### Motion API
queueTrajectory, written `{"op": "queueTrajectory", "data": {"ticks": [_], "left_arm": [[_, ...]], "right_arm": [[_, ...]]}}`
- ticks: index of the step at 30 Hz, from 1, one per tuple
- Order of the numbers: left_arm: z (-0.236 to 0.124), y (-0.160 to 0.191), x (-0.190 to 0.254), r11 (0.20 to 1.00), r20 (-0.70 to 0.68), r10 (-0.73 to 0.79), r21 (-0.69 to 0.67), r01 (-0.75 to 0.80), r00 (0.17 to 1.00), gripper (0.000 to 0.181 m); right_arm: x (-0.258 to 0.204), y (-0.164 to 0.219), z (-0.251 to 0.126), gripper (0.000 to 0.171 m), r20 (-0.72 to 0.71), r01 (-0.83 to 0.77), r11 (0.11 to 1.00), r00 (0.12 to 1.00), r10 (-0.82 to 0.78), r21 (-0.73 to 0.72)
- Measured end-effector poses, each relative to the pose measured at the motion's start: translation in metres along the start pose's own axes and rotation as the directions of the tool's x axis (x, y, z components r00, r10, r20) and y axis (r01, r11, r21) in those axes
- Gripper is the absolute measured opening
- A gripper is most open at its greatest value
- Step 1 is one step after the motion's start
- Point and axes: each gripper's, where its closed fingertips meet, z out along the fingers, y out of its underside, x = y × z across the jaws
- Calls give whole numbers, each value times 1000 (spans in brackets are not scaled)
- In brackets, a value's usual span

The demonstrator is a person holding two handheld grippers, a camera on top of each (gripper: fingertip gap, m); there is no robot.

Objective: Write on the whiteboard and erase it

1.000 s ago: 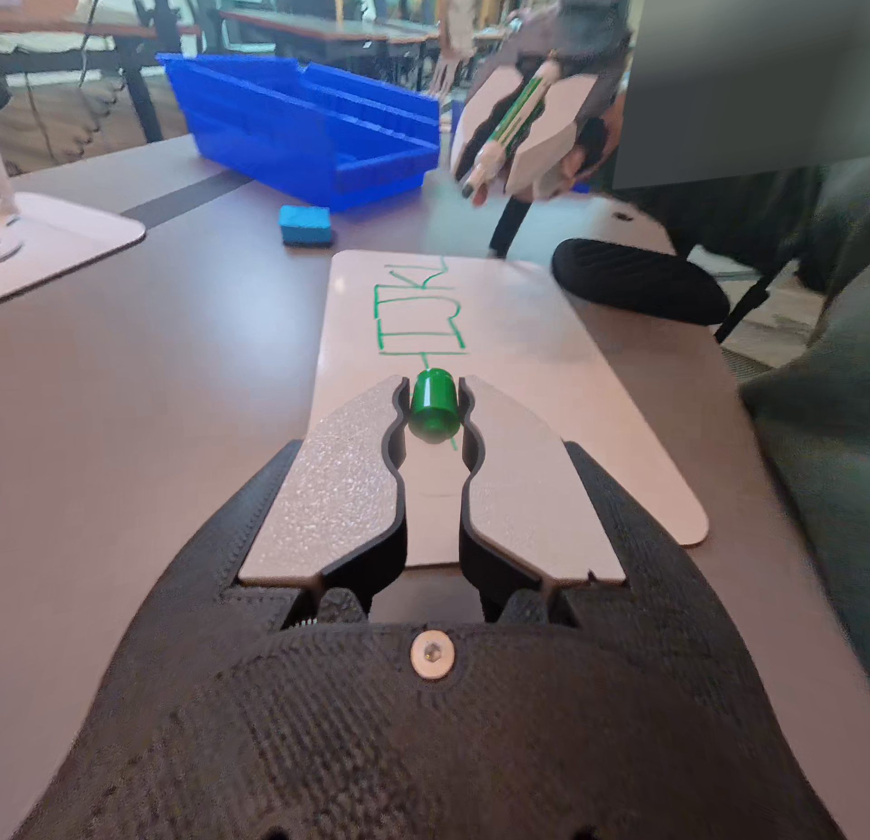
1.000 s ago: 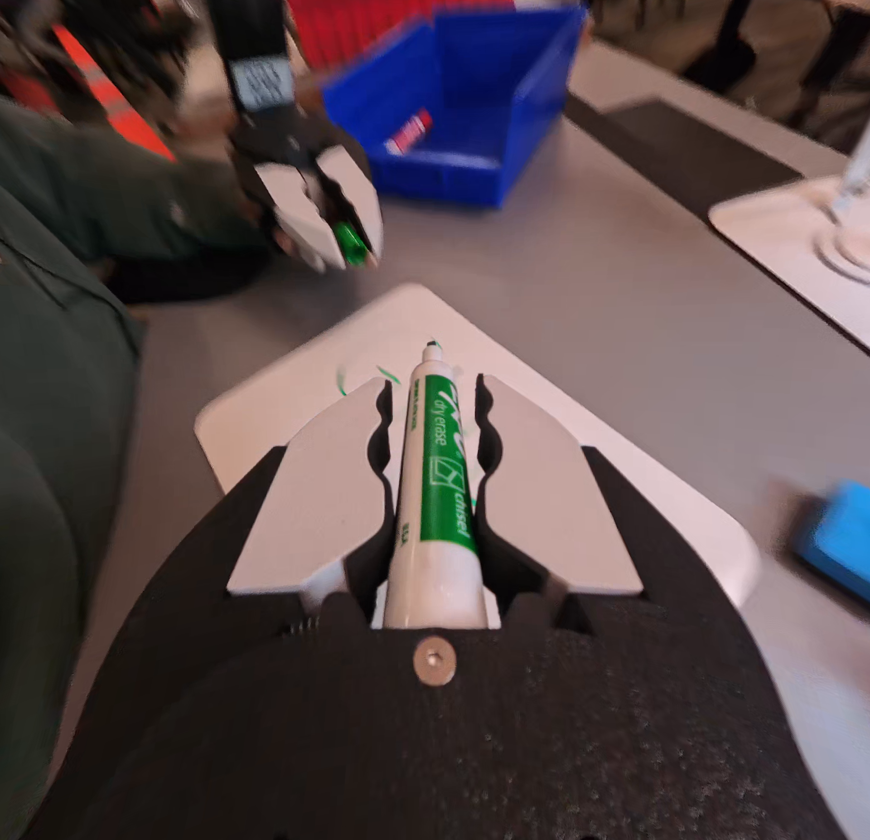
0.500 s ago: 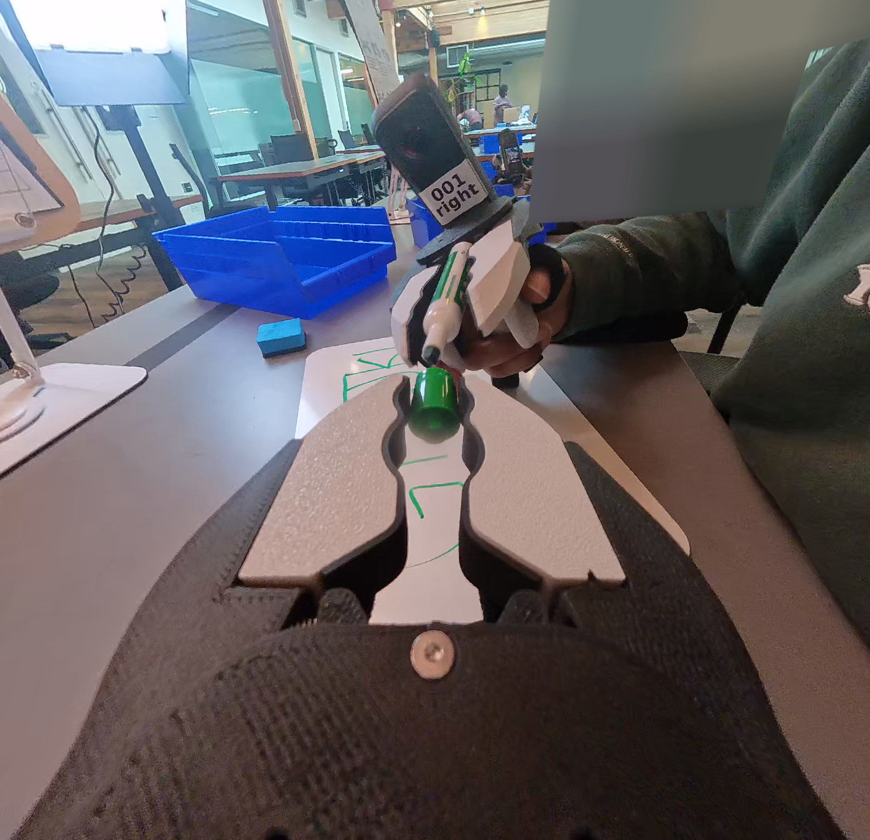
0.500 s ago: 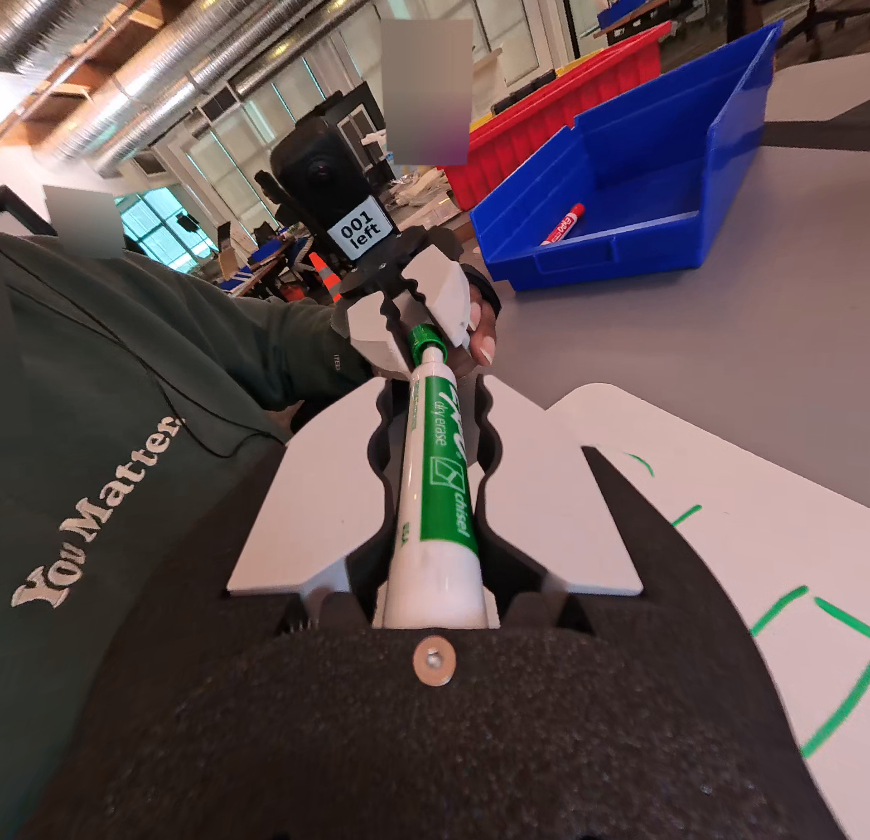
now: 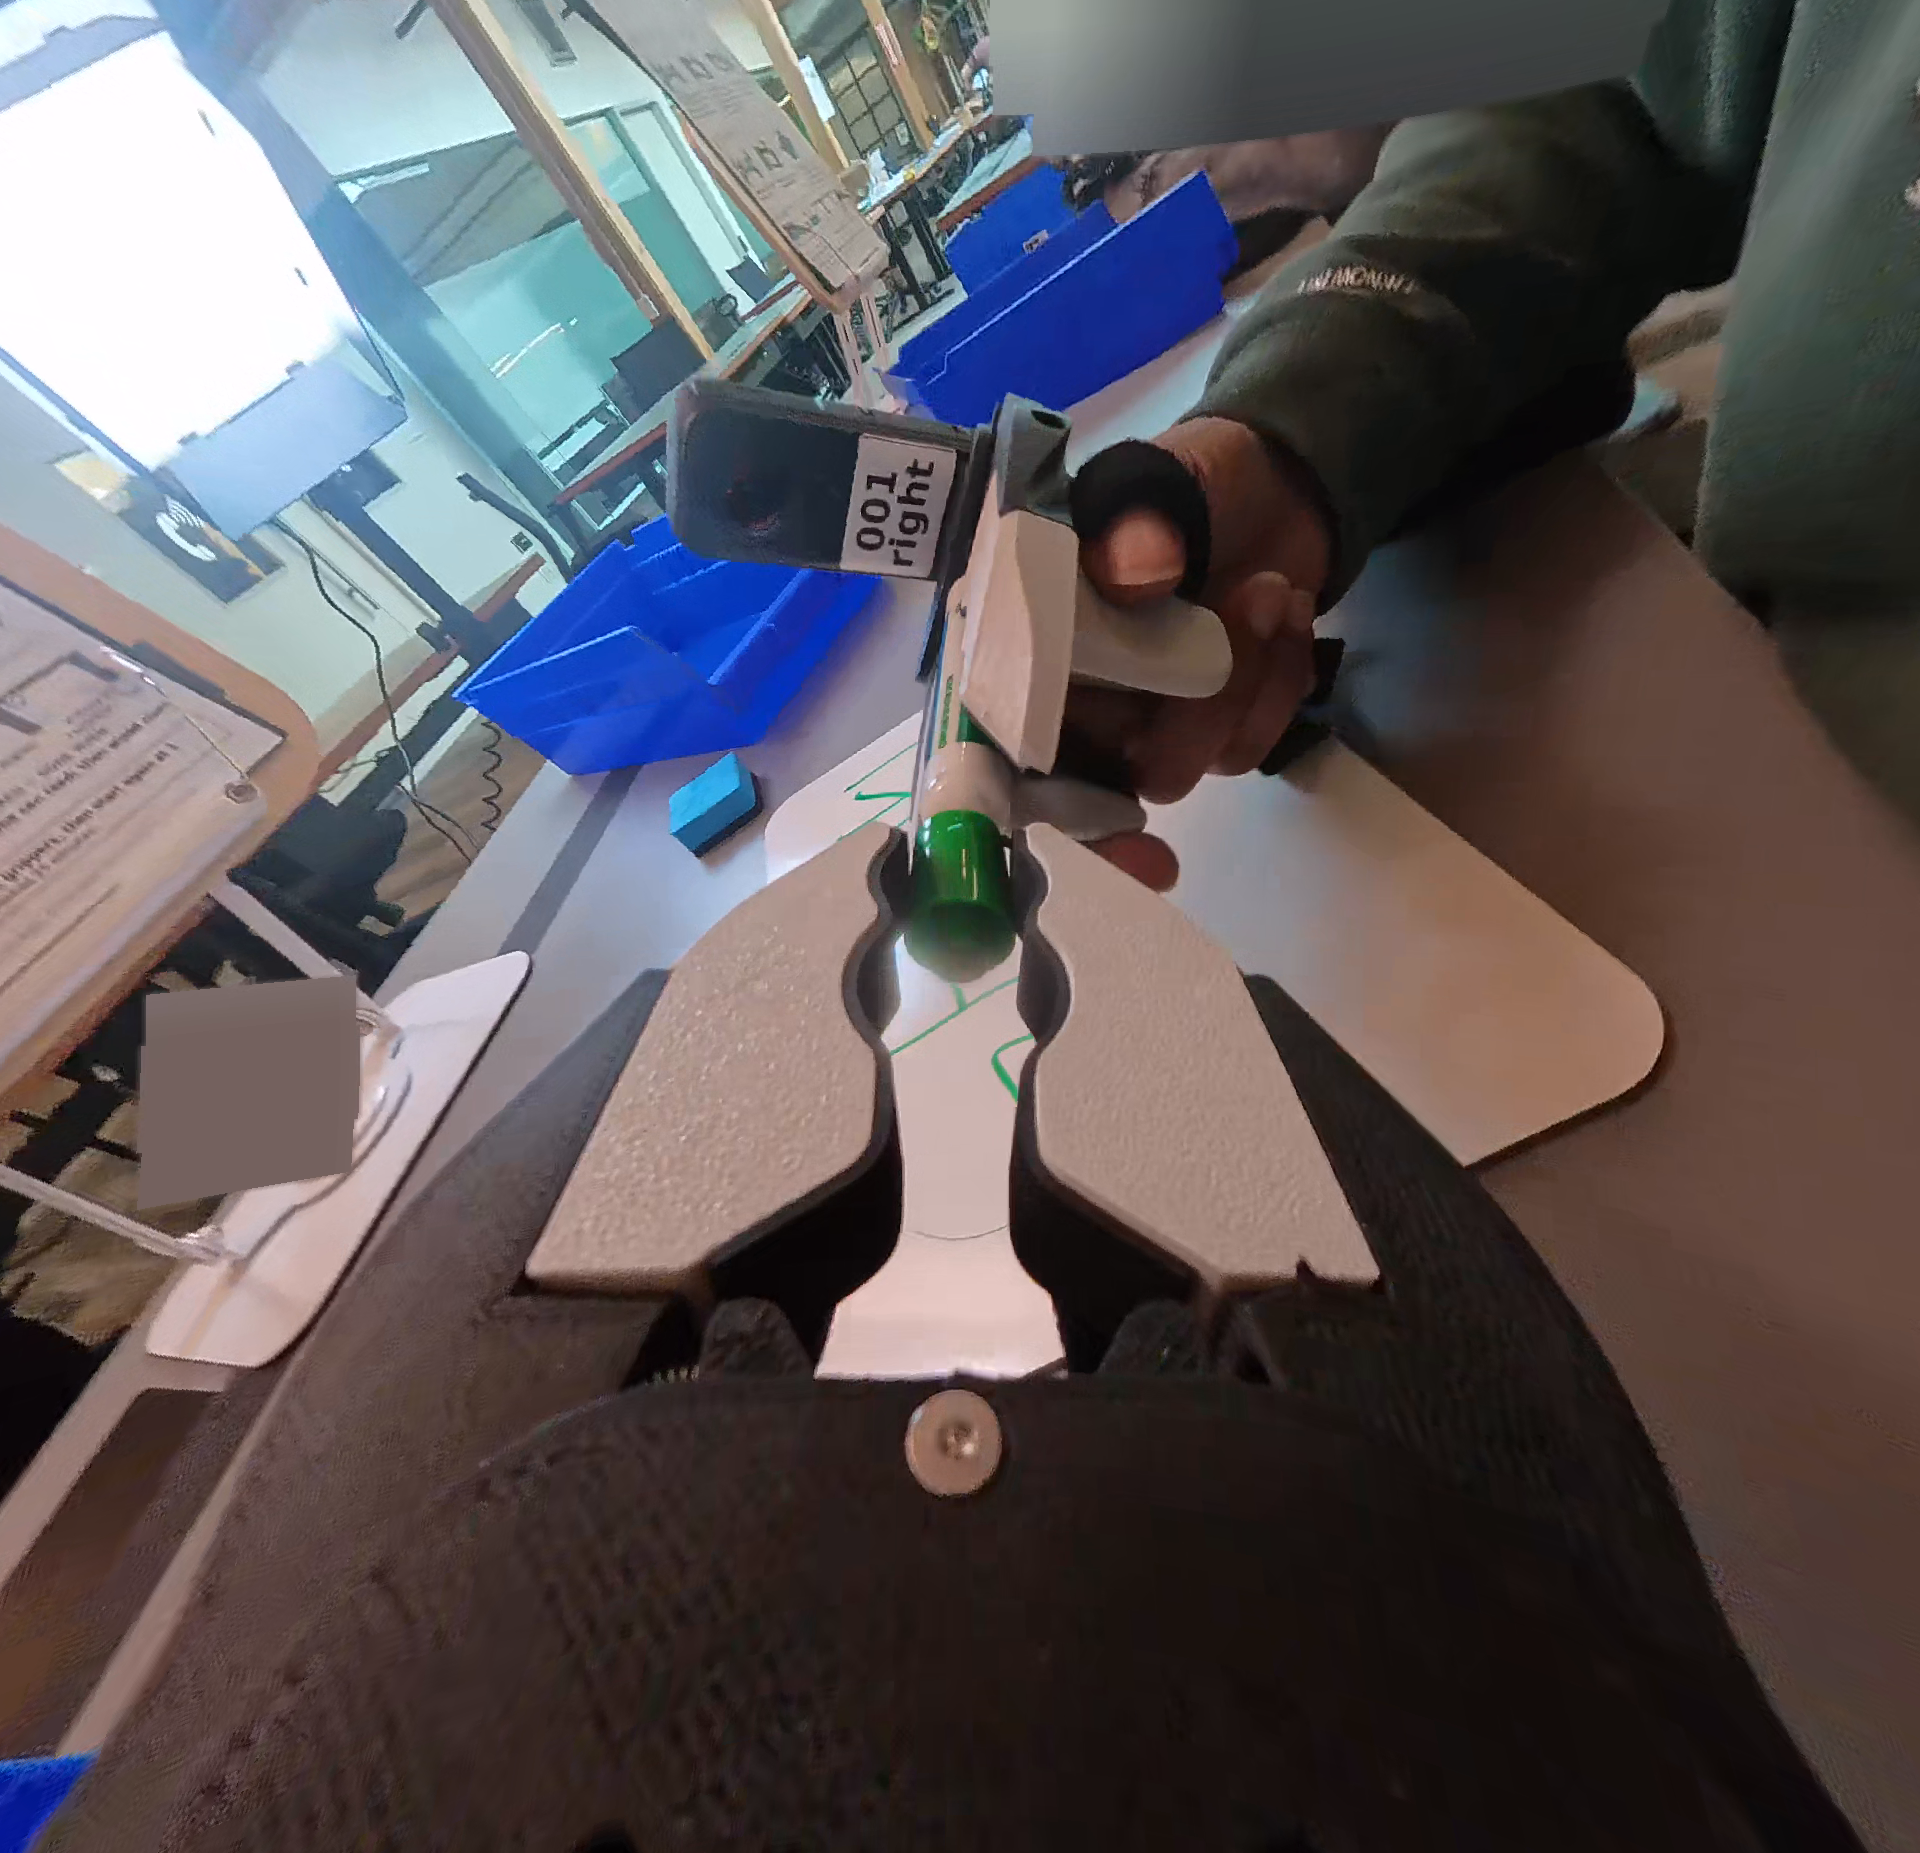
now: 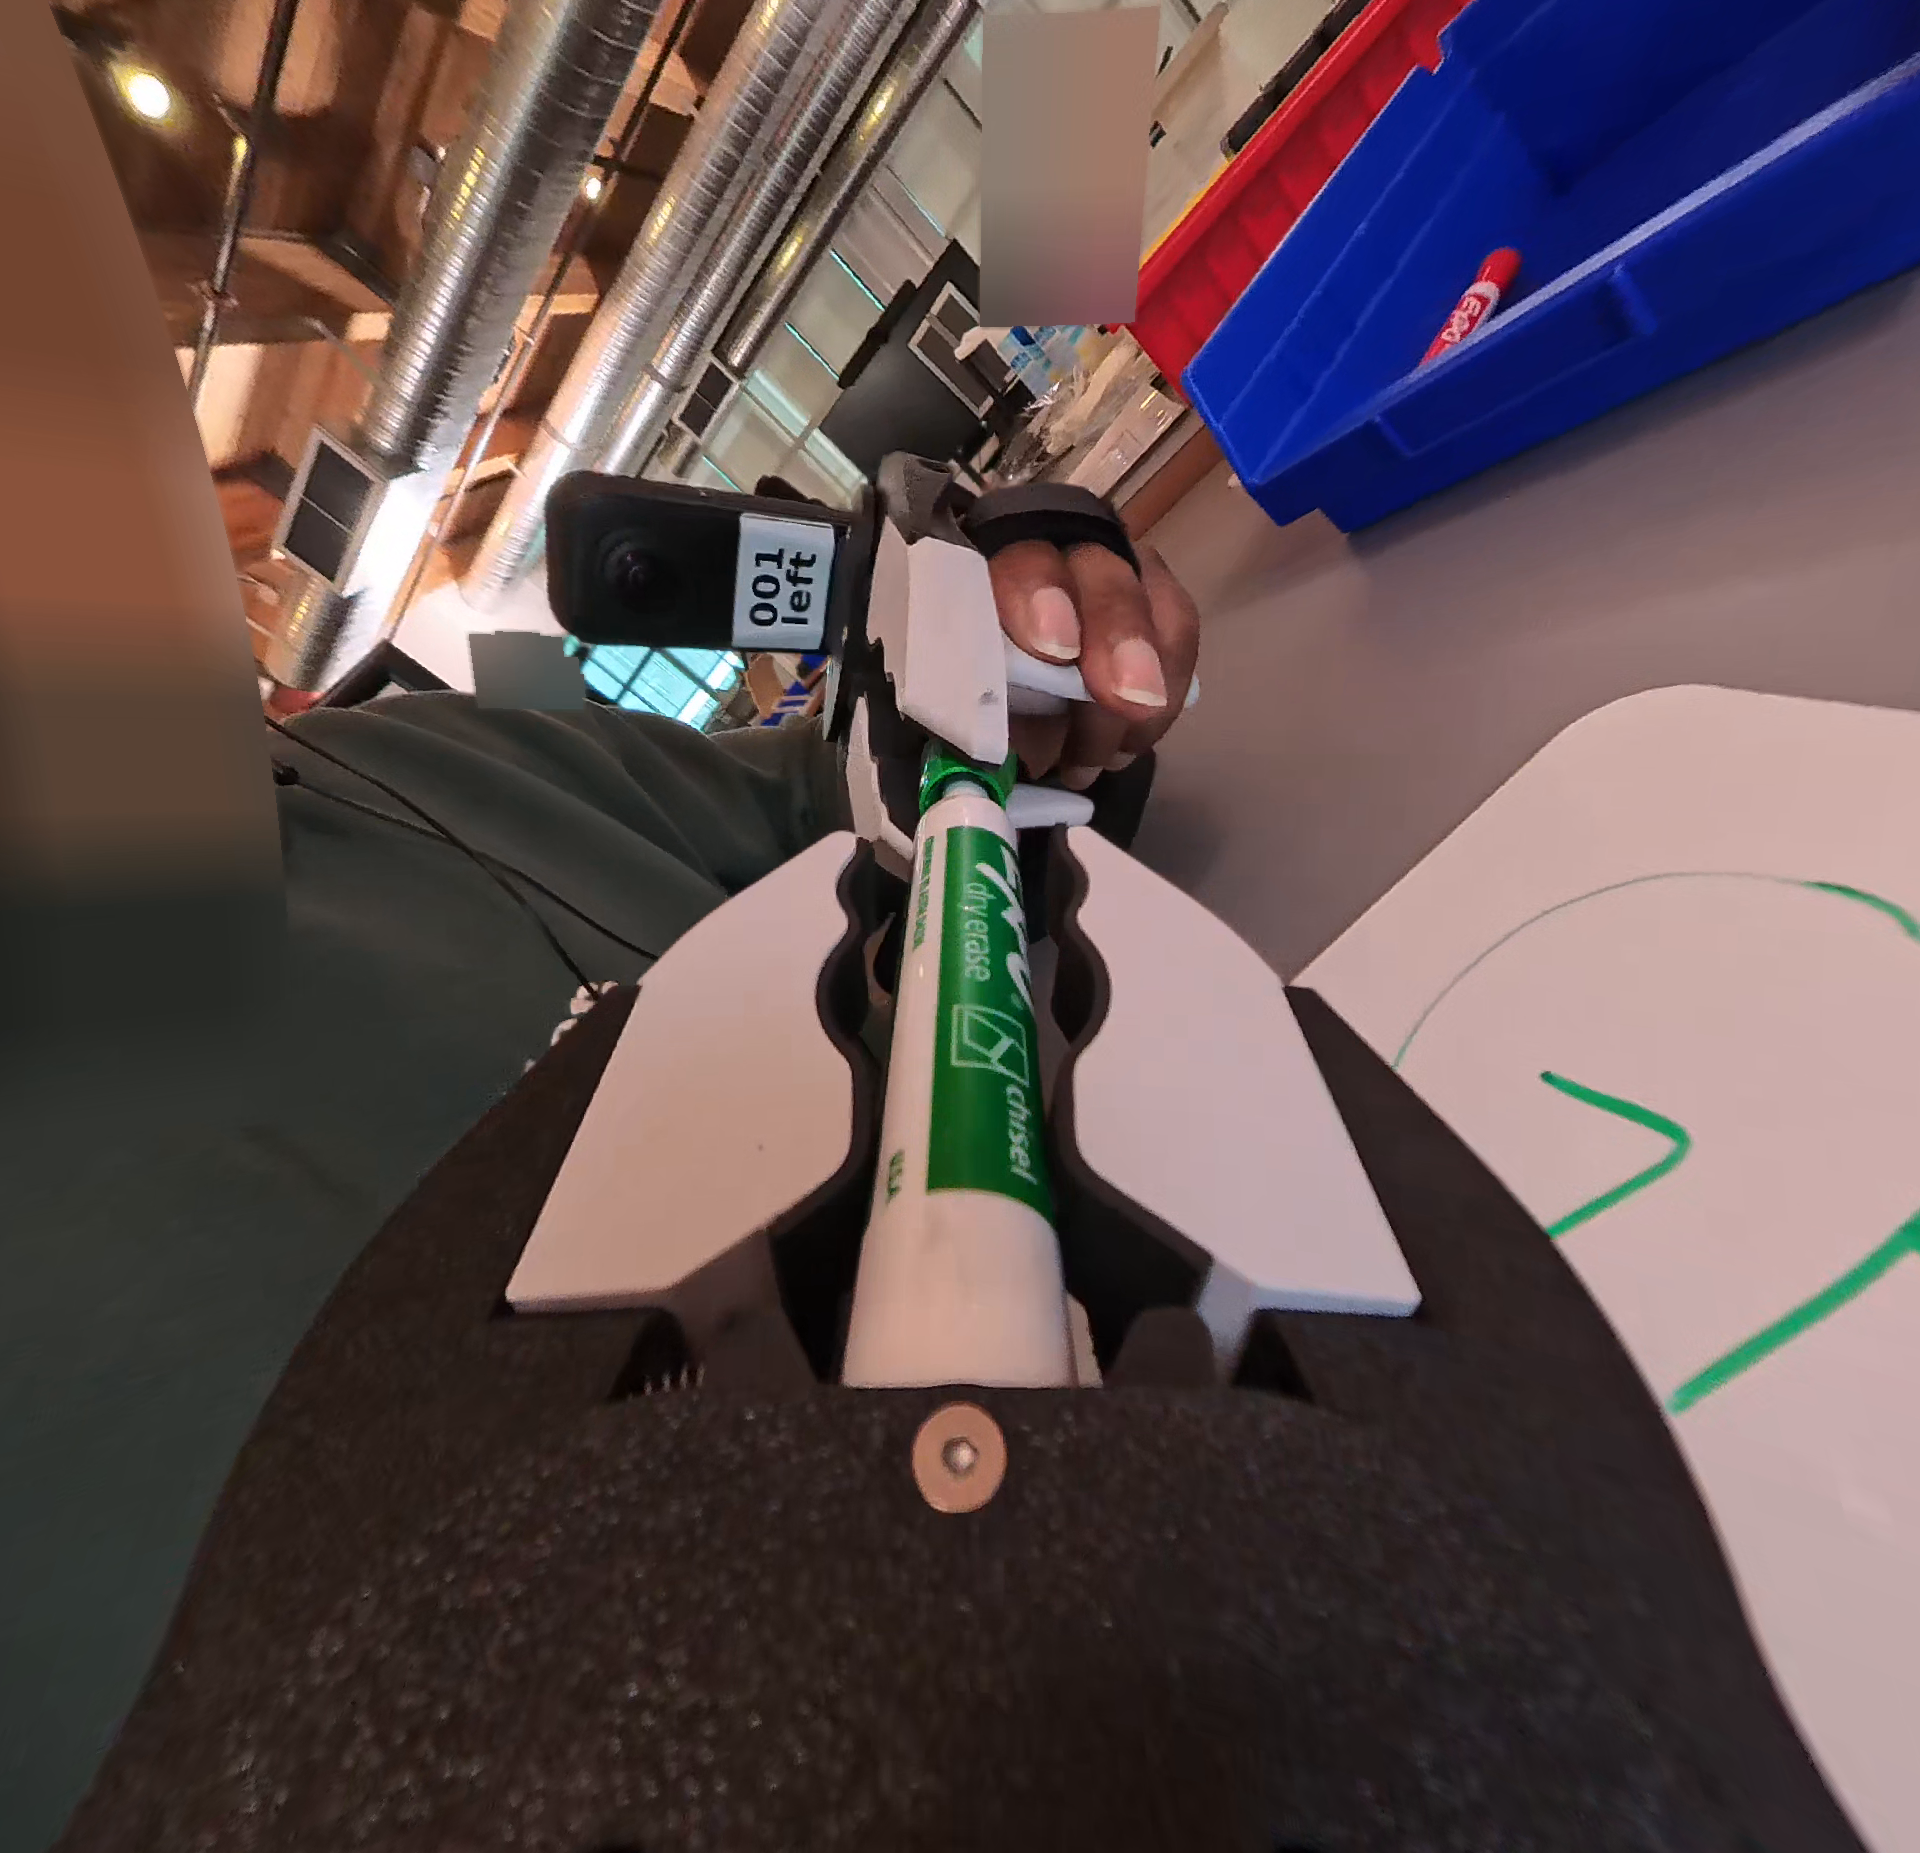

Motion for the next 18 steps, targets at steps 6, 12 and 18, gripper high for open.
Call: {"op": "queueTrajectory", "data": {"ticks": [6, 12, 18], "left_arm": [[7, 11, 10, 989, -7, 104, -109, -104, 995, 19], [11, 16, 12, 985, -20, 105, -137, -107, 994, 18], [12, 6, 4, 994, -11, 47, -94, -48, 999, 19]], "right_arm": [[7, 6, 0, 32, -67, 24, 1000, 997, -25, -17], [12, 8, 0, 32, -96, 10, 1000, 995, -9, 8], [6, -3, -3, 35, -77, 119, 992, 989, -122, -51]]}}
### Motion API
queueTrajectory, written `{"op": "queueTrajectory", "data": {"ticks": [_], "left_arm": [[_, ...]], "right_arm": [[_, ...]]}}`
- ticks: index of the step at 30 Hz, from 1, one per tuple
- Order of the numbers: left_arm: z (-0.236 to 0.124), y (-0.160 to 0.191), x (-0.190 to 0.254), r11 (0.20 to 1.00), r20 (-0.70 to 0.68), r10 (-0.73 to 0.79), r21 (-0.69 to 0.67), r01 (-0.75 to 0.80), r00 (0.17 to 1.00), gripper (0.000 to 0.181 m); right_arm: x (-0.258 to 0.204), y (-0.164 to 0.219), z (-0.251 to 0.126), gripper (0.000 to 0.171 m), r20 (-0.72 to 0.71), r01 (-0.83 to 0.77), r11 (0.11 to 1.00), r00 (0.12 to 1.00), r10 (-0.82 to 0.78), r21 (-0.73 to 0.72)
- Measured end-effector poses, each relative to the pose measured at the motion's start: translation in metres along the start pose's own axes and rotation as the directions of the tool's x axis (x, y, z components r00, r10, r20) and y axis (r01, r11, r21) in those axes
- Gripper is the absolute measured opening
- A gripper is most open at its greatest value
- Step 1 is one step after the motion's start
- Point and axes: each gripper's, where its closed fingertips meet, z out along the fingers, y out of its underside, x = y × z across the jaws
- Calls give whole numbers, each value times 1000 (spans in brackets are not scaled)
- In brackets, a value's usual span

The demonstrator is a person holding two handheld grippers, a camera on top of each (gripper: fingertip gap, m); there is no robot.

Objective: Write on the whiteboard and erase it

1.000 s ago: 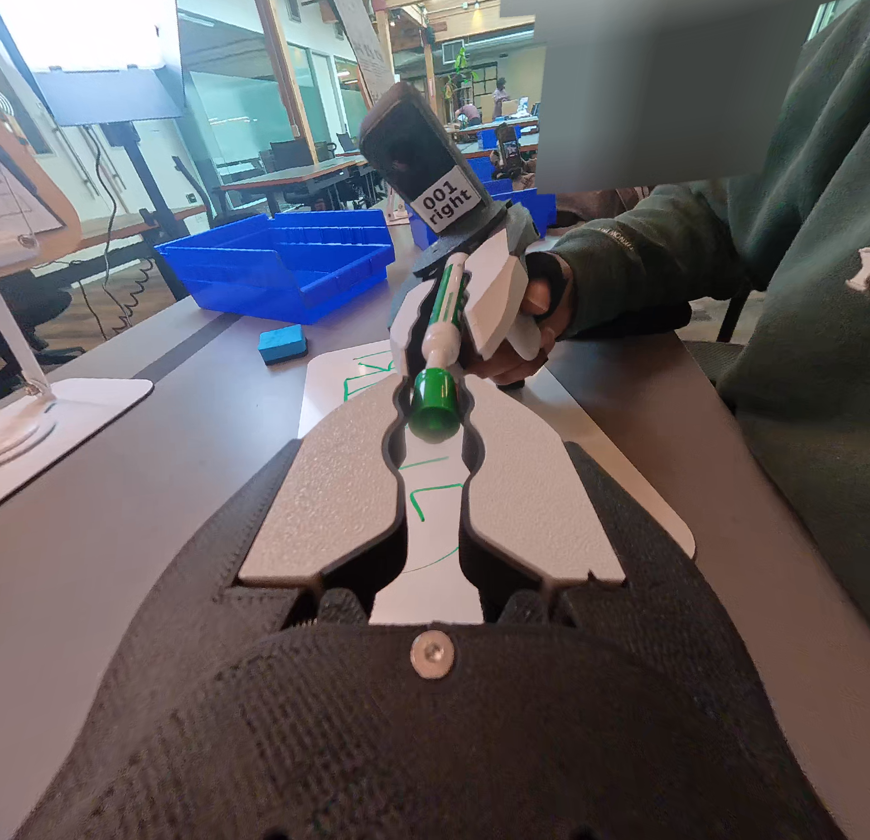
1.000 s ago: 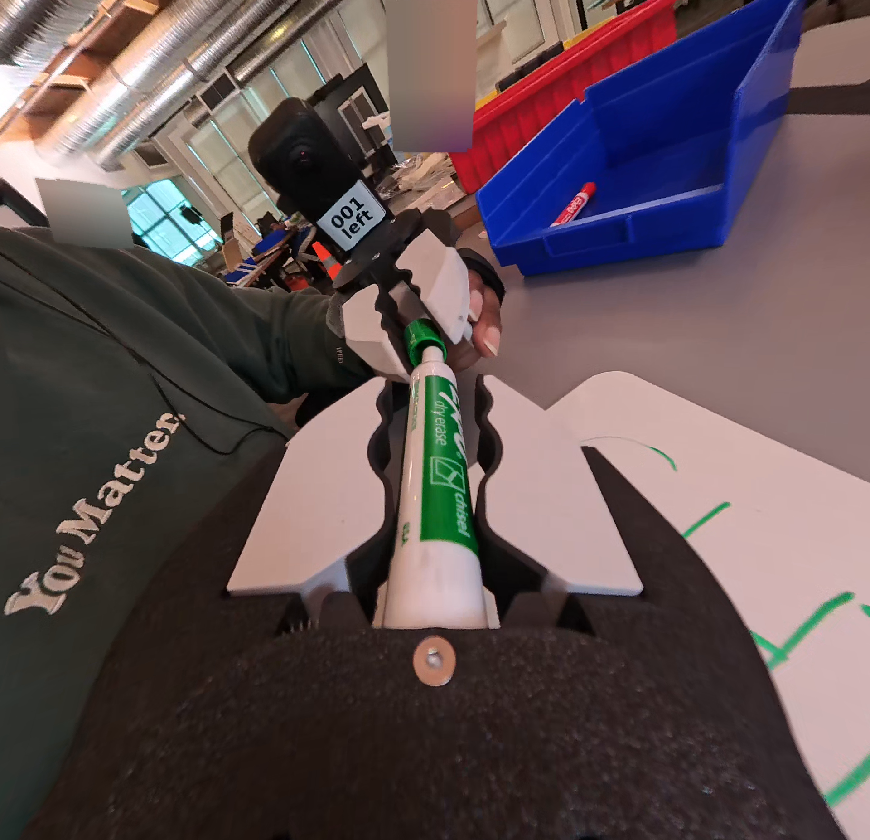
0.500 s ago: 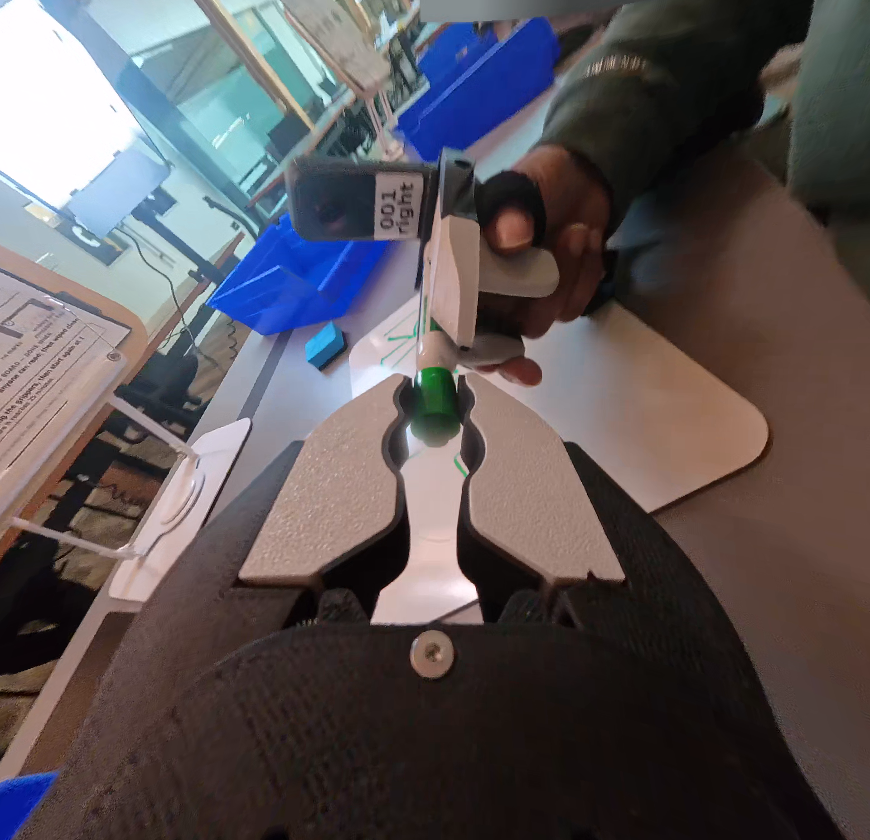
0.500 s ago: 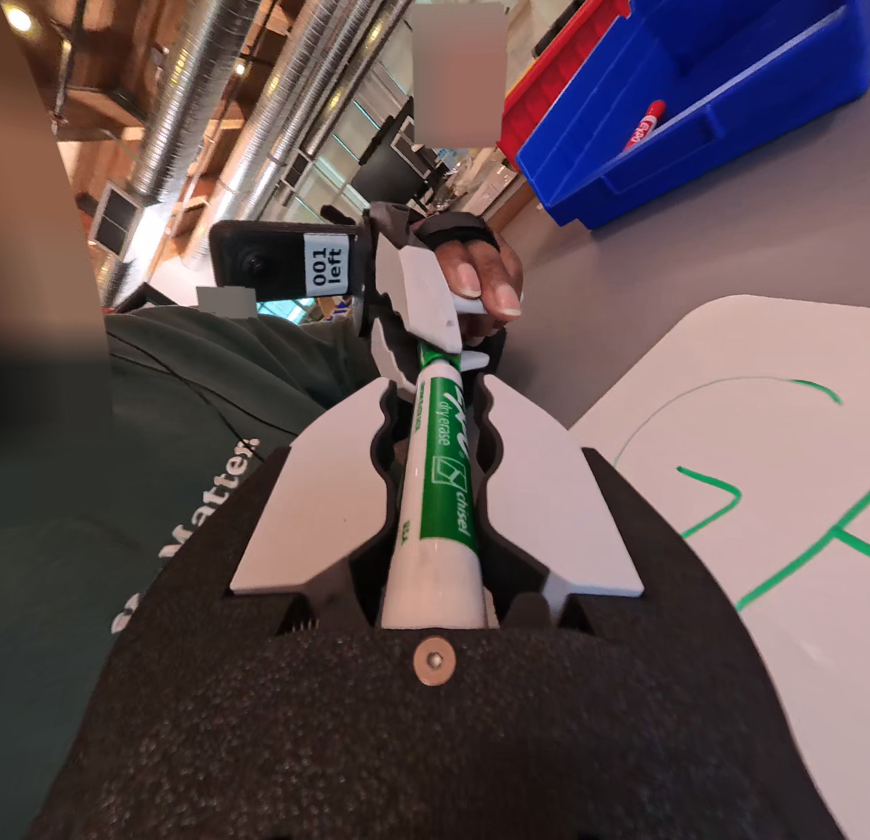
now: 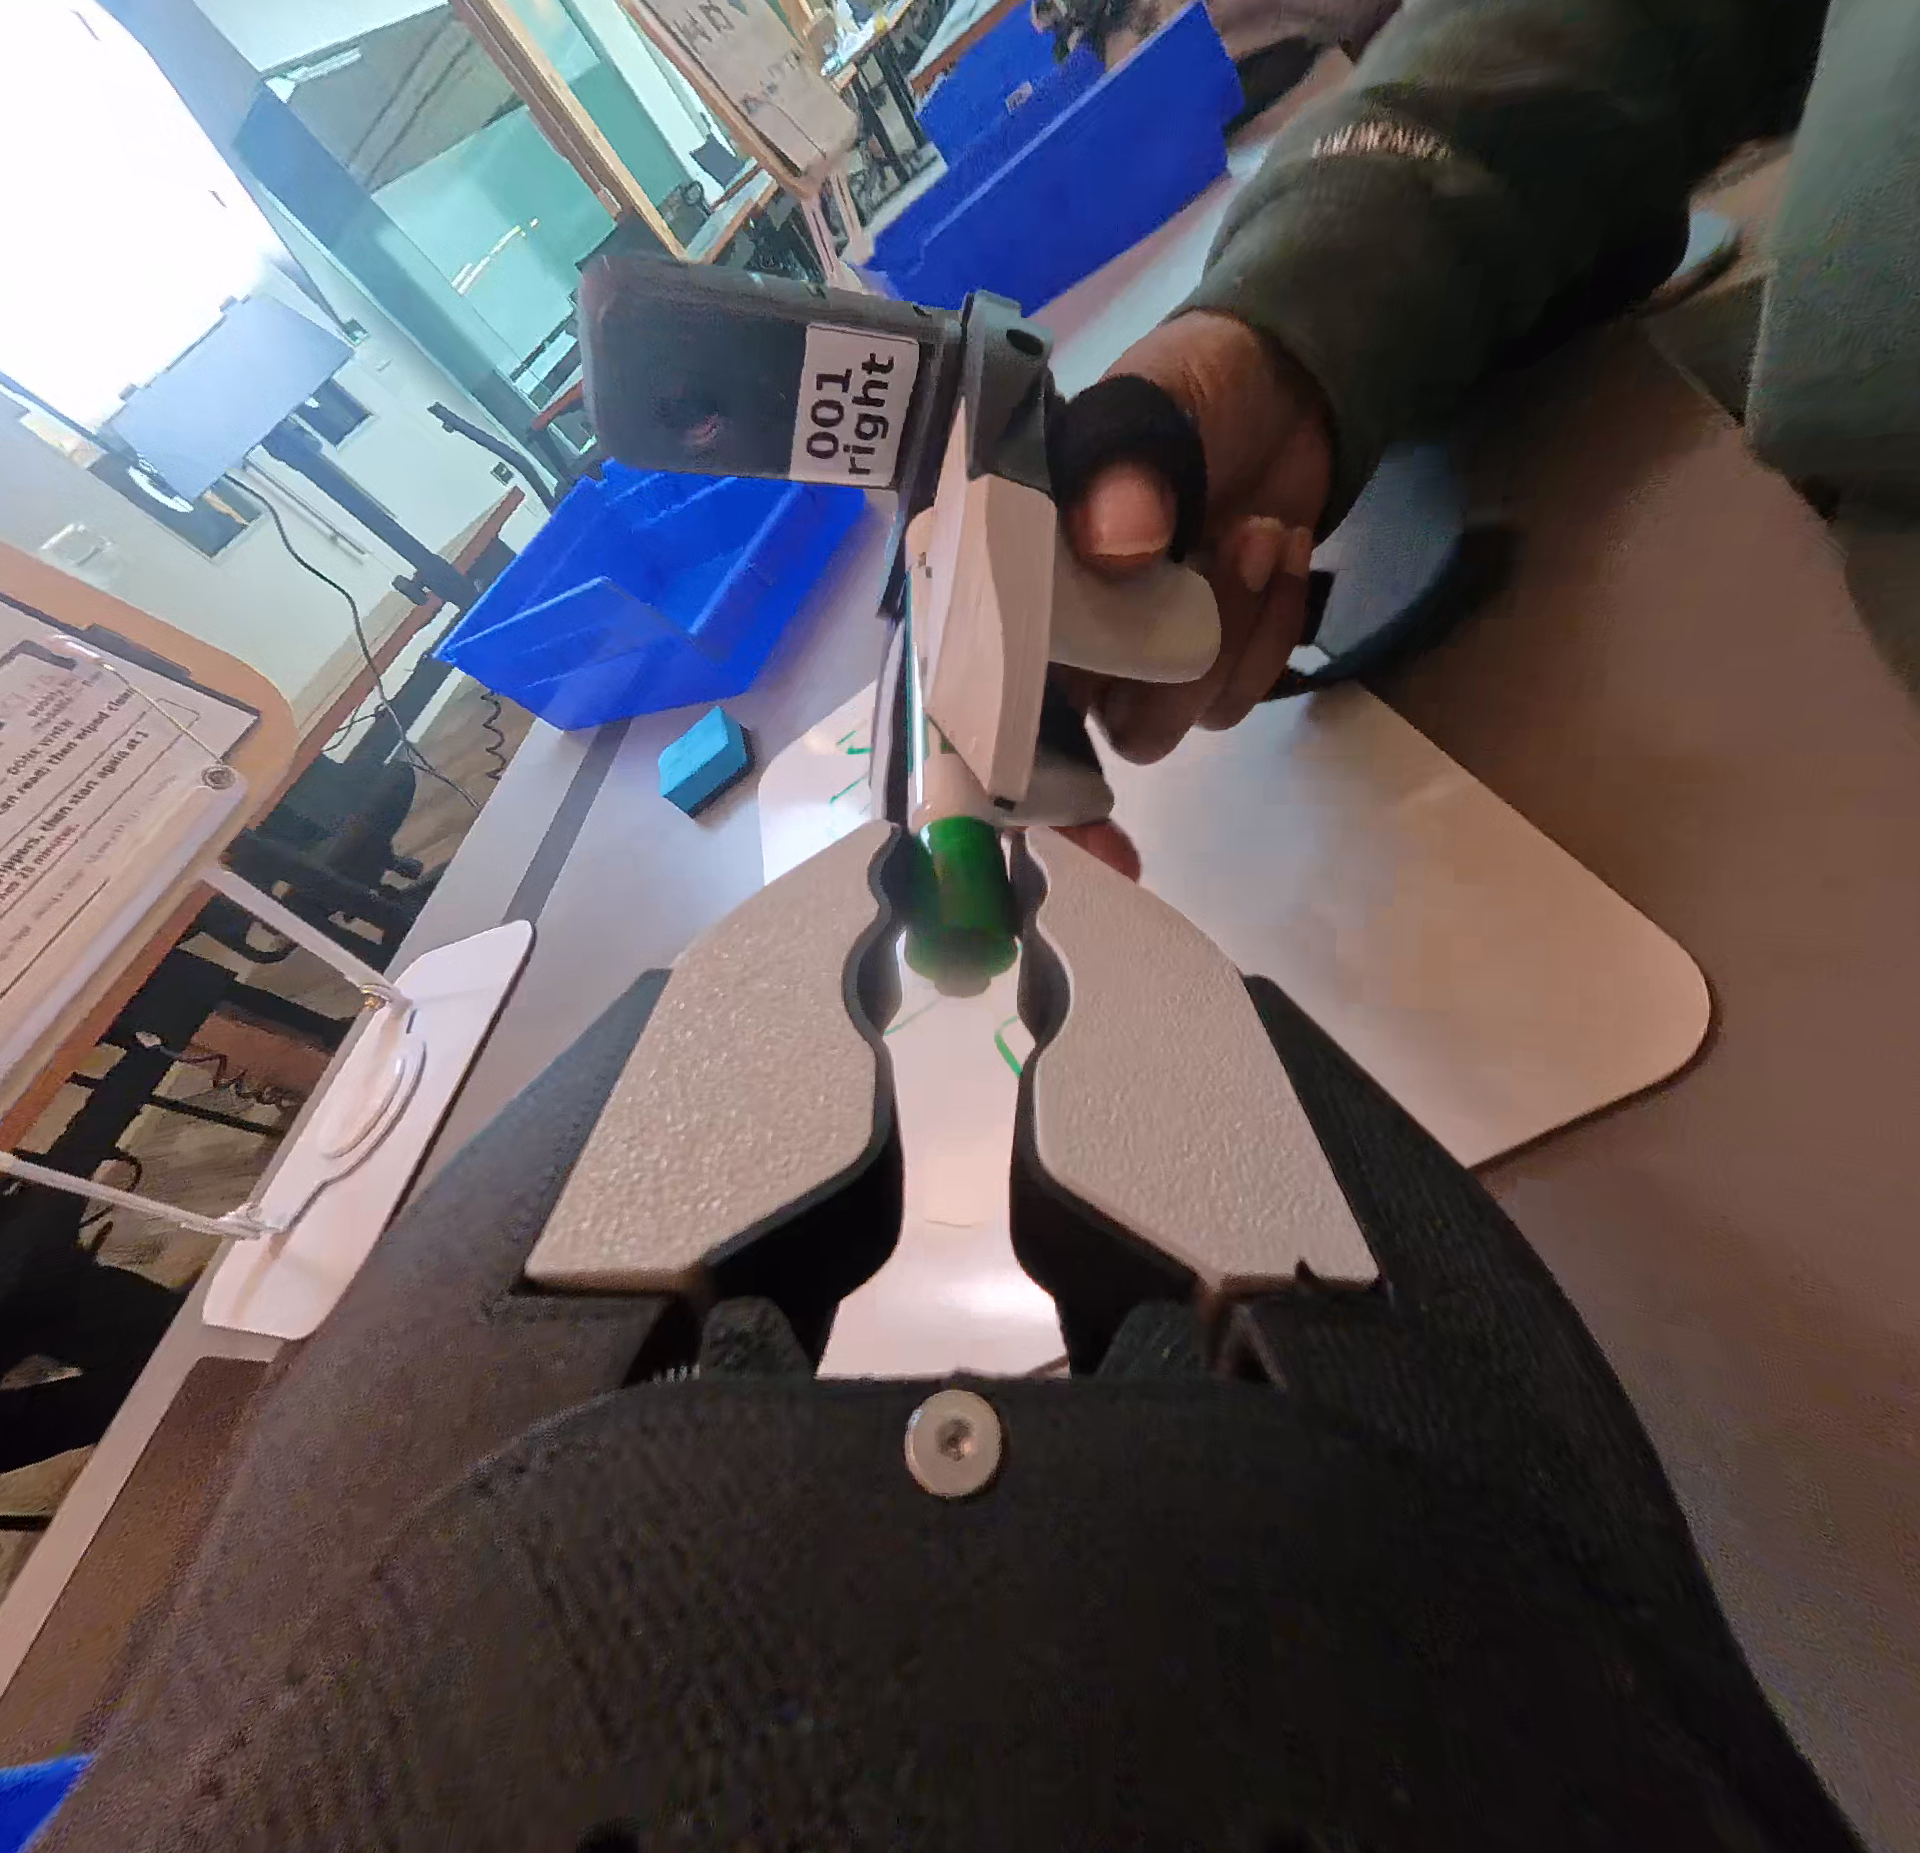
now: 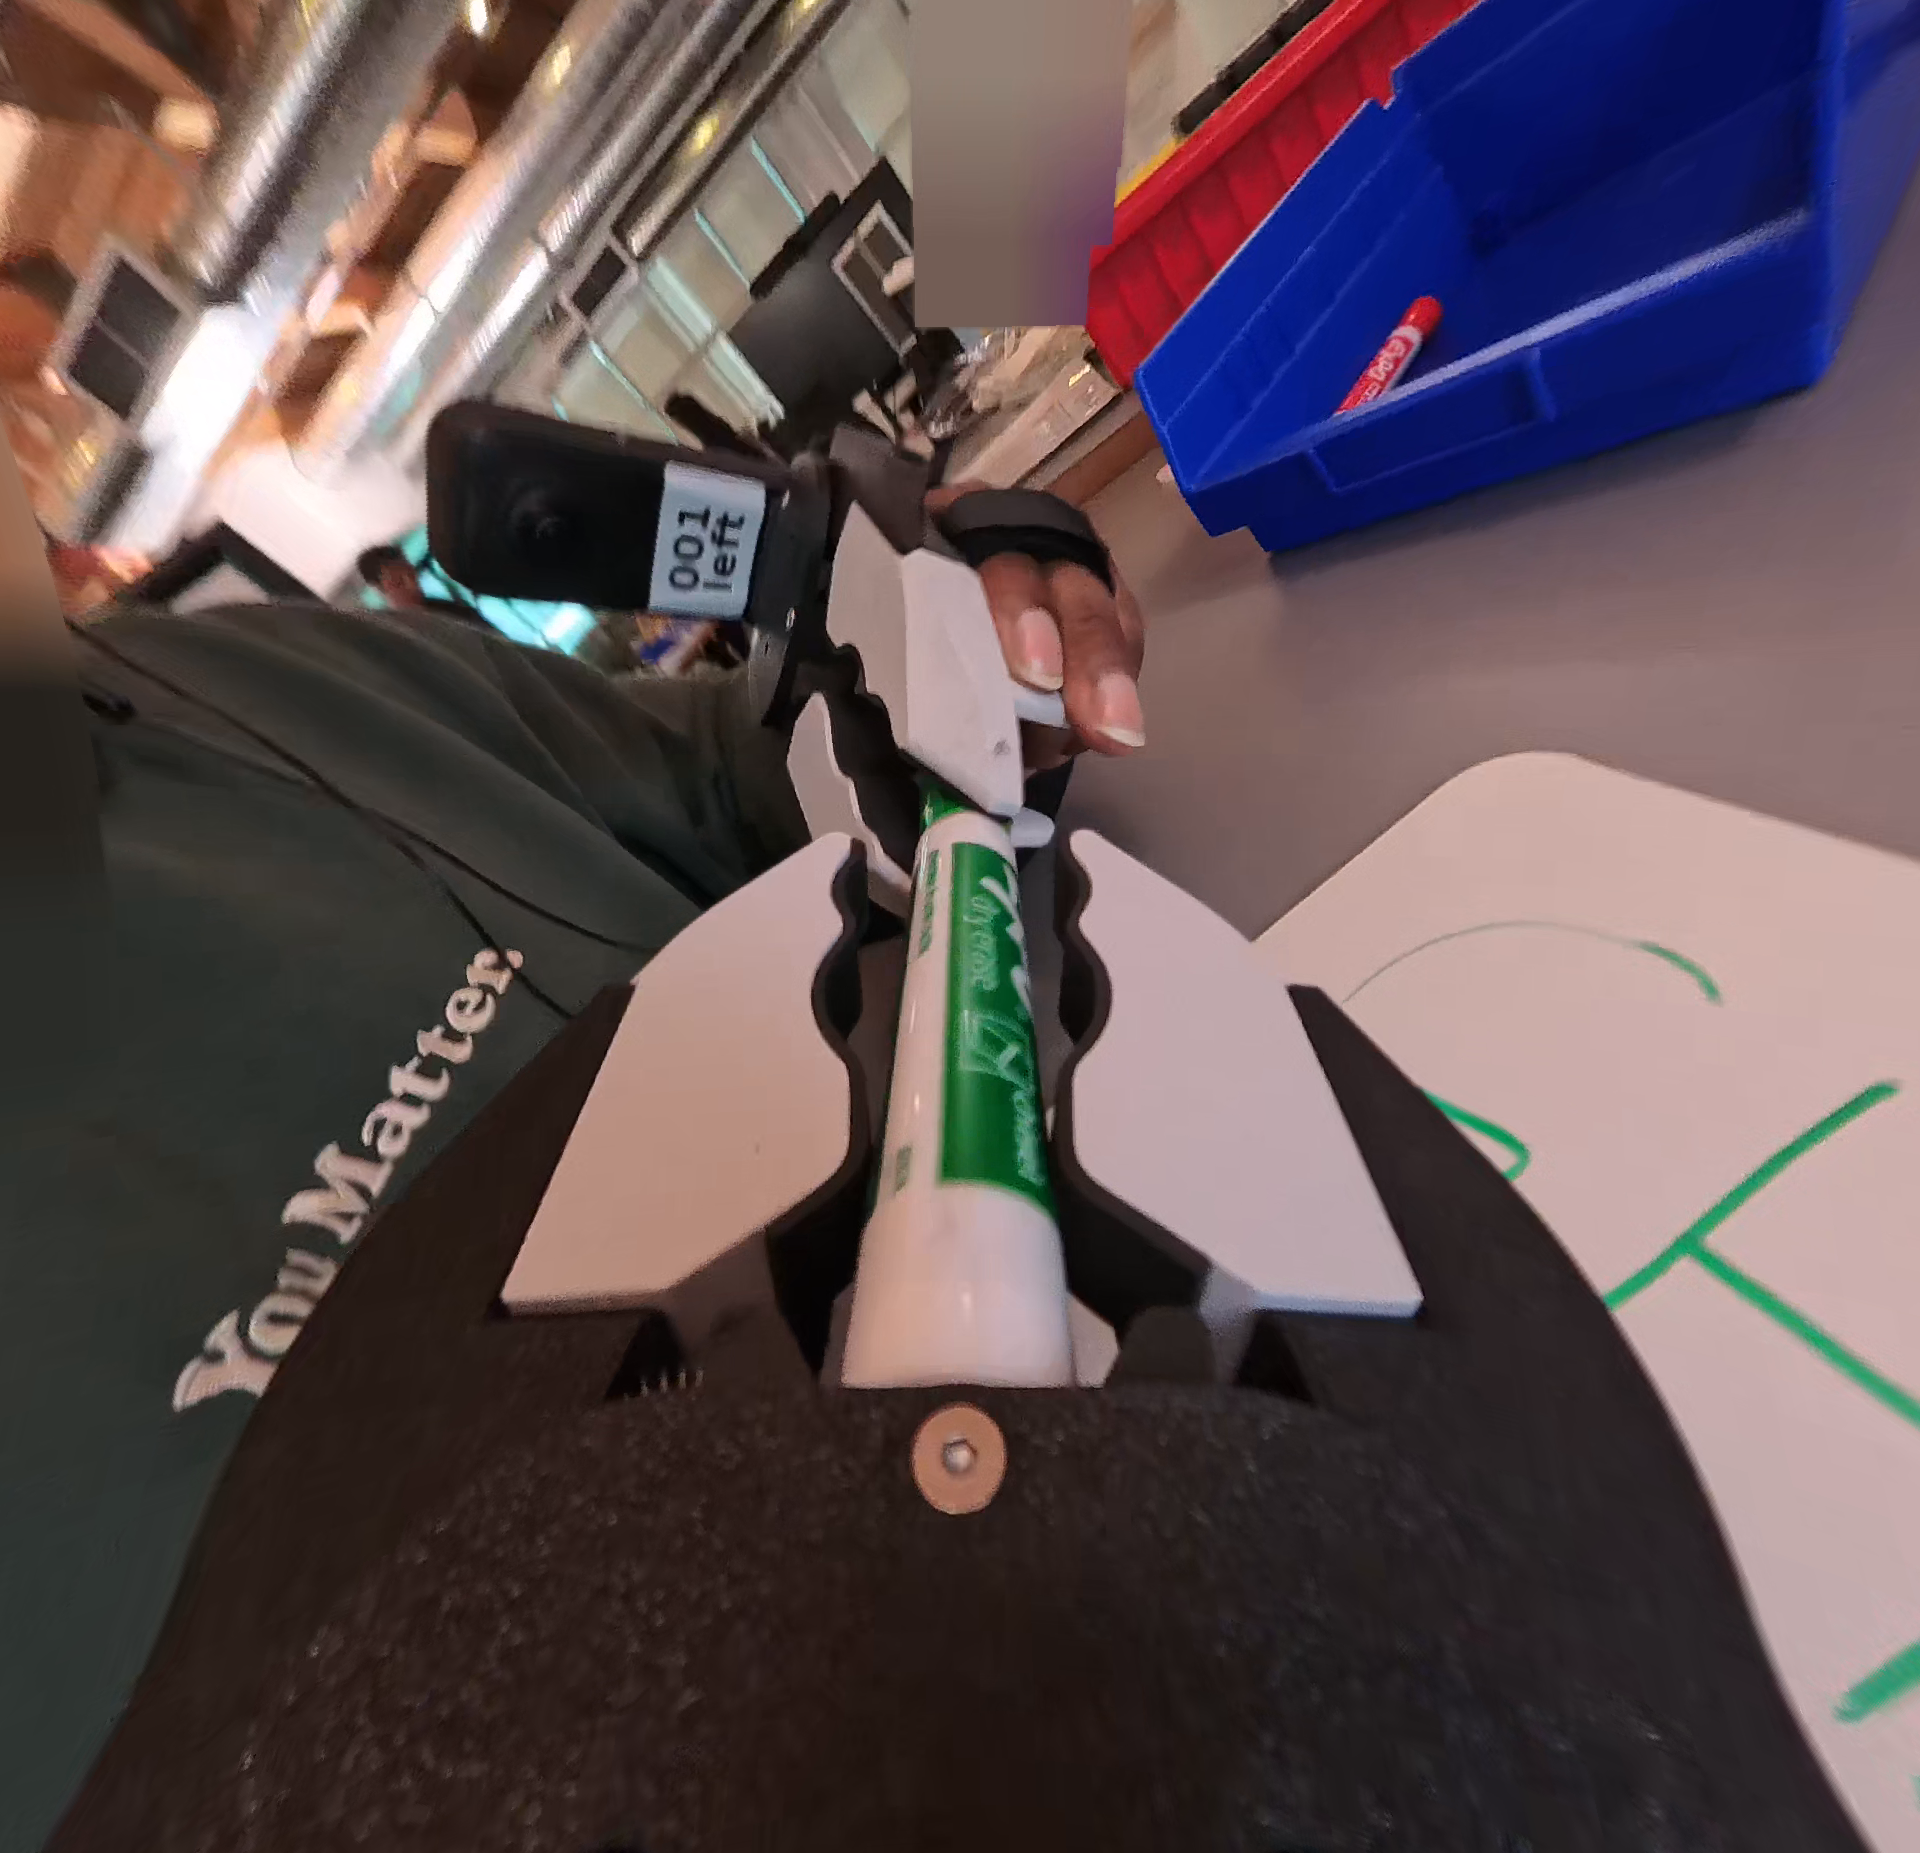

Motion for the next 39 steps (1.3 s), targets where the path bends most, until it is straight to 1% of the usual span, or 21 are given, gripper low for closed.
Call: {"op": "queueTrajectory", "data": {"ticks": [2, 3, 5, 7, 9, 11, 16, 17, 19, 21, 22, 23, 25, 27, 29, 31, 32, 33, 35, 38, 39], "left_arm": [[-2, -5, -6, 999, -14, -29, 16, 29, 999, 19], [-4, -4, -7, 998, -35, -57, 16, 58, 998, 19], [-11, 2, -8, 993, -57, -115, 22, 116, 992, 19], [-13, 12, -6, 986, -84, -167, -12, 167, 982, 19], [-10, 21, 0, 982, -113, -186, -59, 181, 976, 19], [-6, 26, 5, 982, -128, -178, -90, 167, 976, 19], [2, 28, 16, 978, -162, -191, -114, 173, 968, 19], [2, 26, 17, 976, -167, -206, -107, 190, 964, 19], [2, 25, 15, 973, -157, -224, -92, 211, 962, 19], [3, 23, 5, 970, -94, -241, -62, 236, 966, 22], [2, 23, -5, 964, -45, -264, -40, 263, 963, 28], [-1, 23, -15, 955, -4, -296, -21, 296, 955, 36], [-11, 20, -33, 923, 41, -385, 43, 383, 922, 37], [-19, 20, -43, 892, 55, -449, 89, 444, 892, 30], [-23, 24, -47, 885, 70, -464, 94, 457, 883, 25], [-22, 25, -45, 887, 65, -458, 90, 452, 886, 17], [-21, 24, -42, 889, 56, -455, 86, 449, 889, 14], [-20, 24, -39, 892, 46, -449, 80, 445, 892, 11], [-17, 25, -33, 900, 34, -434, 62, 432, 900, 7], [-13, 28, -28, 908, 28, -419, 37, 418, 907, 4], [-13, 30, -28, 907, 25, -420, 28, 419, 907, 4]], "right_arm": [[-3, -3, -5, 48, -19, 125, 989, 992, -127, -73], [-1, -5, -10, 50, -53, 212, 971, 974, -219, -113], [8, -7, -24, 50, -142, 383, 899, 898, -416, -214], [15, -4, -35, 47, -177, 500, 794, 796, -579, -346], [24, 4, -39, 46, -183, 553, 683, 698, -693, -476], [29, 13, -38, 42, -161, 572, 595, 631, -759, -564], [37, 33, -31, 19, -94, 582, 452, 541, -836, -676], [39, 34, -32, 19, -96, 577, 440, 529, -843, -688], [39, 33, -31, 19, -115, 564, 469, 550, -828, -680], [38, 25, -35, 19, -153, 554, 539, 594, -790, -634], [39, 17, -40, 19, -188, 539, 582, 615, -766, -609], [43, 3, -50, 19, -249, 524, 628, 619, -745, -576], [59, -42, -89, 19, -439, 482, 733, 591, -677, -481], [84, -94, -155, 19, -666, 430, 830, 508, -547, -355], [116, -136, -240, 18, -856, 374, 899, 365, -367, -226], [151, -153, -324, 19, -959, 282, 947, 188, -212, -154], [168, -155, -358, 19, -982, 226, 967, 117, -149, -120], [183, -153, -387, 19, -994, 171, 982, 65, -90, -78], [209, -145, -426, 19, -1000, 57, 998, -10, -8, -9], [235, -132, -455, 19, -994, -73, 997, -107, 28, 36], [241, -127, -464, 20, -988, -103, 994, -154, 28, 44]]}}
